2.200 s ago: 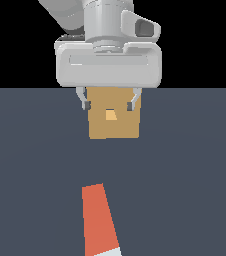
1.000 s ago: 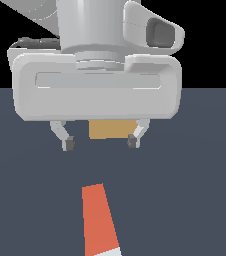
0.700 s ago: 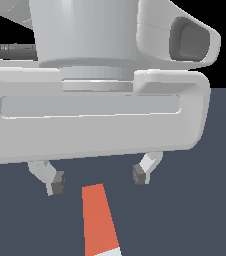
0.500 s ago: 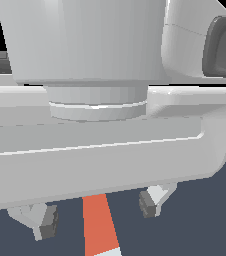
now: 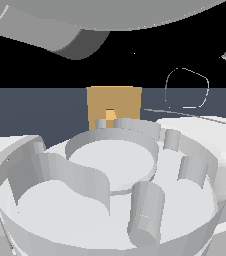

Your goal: Insert the peg into the horizontal hole in a box.

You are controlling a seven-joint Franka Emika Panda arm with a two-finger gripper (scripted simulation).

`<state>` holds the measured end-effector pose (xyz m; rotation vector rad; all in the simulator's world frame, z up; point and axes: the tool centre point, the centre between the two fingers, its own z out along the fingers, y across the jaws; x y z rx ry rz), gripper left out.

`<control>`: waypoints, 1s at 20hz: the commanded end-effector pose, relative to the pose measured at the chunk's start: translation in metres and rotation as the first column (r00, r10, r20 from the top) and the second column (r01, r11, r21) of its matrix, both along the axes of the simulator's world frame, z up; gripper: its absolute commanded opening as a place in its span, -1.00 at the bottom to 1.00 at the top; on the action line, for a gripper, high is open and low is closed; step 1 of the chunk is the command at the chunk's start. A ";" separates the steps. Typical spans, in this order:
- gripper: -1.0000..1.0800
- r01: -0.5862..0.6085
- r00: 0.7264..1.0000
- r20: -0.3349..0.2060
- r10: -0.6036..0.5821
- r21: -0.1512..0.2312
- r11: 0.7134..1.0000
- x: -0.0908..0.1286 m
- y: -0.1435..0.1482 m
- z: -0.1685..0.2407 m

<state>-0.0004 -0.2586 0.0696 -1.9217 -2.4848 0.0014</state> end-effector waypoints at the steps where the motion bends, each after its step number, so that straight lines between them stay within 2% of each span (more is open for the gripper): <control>1: 0.92 -0.008 1.000 0.001 0.008 0.001 1.000 0.002 -0.004 -0.002; 9: 0.92 -0.007 1.000 0.000 0.007 0.000 1.000 0.002 -0.005 -0.005; 20: 0.92 -0.009 1.000 0.001 0.009 0.001 1.000 0.002 -0.004 -0.050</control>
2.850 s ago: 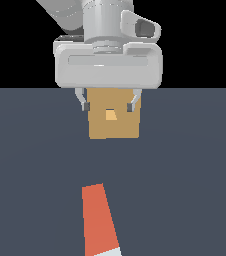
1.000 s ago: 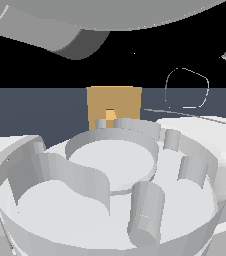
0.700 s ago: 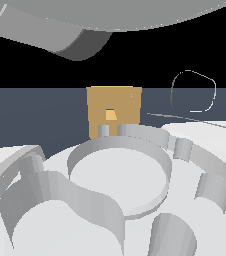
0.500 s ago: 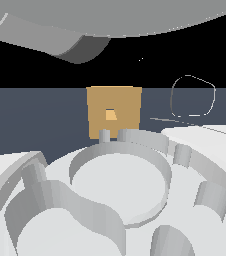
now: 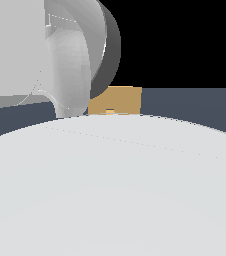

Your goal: Insert the peg into the horizontal hole in a box.

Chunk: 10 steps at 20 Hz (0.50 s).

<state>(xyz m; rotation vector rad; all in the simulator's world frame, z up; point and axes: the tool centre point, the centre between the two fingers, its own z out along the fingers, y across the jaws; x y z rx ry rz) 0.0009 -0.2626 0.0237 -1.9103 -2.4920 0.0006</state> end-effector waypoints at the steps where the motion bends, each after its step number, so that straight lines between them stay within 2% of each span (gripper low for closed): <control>1: 0.92 0.000 1.000 0.002 0.000 -0.001 1.000 0.001 0.000 -0.006; 4: 0.92 0.000 1.000 0.002 0.000 -0.001 1.000 0.002 -0.001 -0.006; 5: -1.00 0.000 1.000 0.002 0.000 -0.001 1.000 0.002 -0.001 -0.006; 10: -1.00 0.000 1.000 0.002 0.000 -0.001 1.000 0.002 -0.001 -0.006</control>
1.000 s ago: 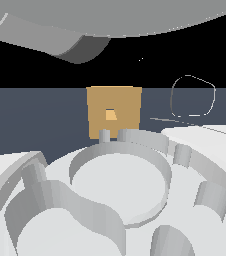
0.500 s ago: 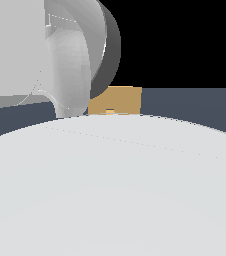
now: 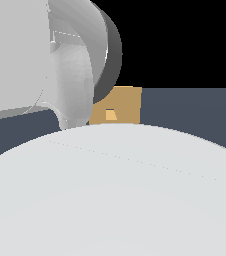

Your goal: Insert the peg into the horizontal hole in a box.

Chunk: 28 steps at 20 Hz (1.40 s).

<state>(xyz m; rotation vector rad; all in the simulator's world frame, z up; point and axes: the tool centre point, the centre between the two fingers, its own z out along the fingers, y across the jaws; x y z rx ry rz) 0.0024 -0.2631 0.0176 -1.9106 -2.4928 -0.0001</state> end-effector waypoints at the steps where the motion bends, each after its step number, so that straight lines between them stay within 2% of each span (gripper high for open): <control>1: -1.00 0.000 1.000 0.001 0.000 0.000 1.000 0.000 0.000 0.000; 9: -1.00 0.002 1.000 0.000 -0.002 0.000 1.000 0.000 0.004 0.001; 15: -1.00 0.018 1.000 0.000 -0.018 0.000 1.000 -0.003 0.025 0.007; 21: -1.00 0.050 0.999 0.000 -0.050 0.000 0.999 -0.007 0.067 0.019; 28: -1.00 0.102 0.995 0.000 -0.102 0.000 0.995 -0.010 0.137 0.039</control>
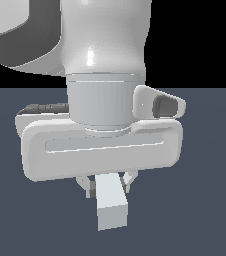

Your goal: Insert the peg into the horizontal hole in a box.

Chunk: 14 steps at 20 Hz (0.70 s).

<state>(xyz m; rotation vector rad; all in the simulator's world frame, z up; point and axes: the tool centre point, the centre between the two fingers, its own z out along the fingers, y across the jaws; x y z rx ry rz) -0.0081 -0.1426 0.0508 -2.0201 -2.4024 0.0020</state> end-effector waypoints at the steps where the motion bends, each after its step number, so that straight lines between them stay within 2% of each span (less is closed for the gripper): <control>1: -1.00 0.019 1.000 0.003 -0.019 0.000 1.000 0.000 0.026 0.009; 8: -1.00 0.069 0.998 0.003 -0.069 -0.001 0.998 0.003 0.094 0.028; 14: -1.00 0.098 0.995 0.003 -0.098 -0.001 0.995 0.007 0.134 0.040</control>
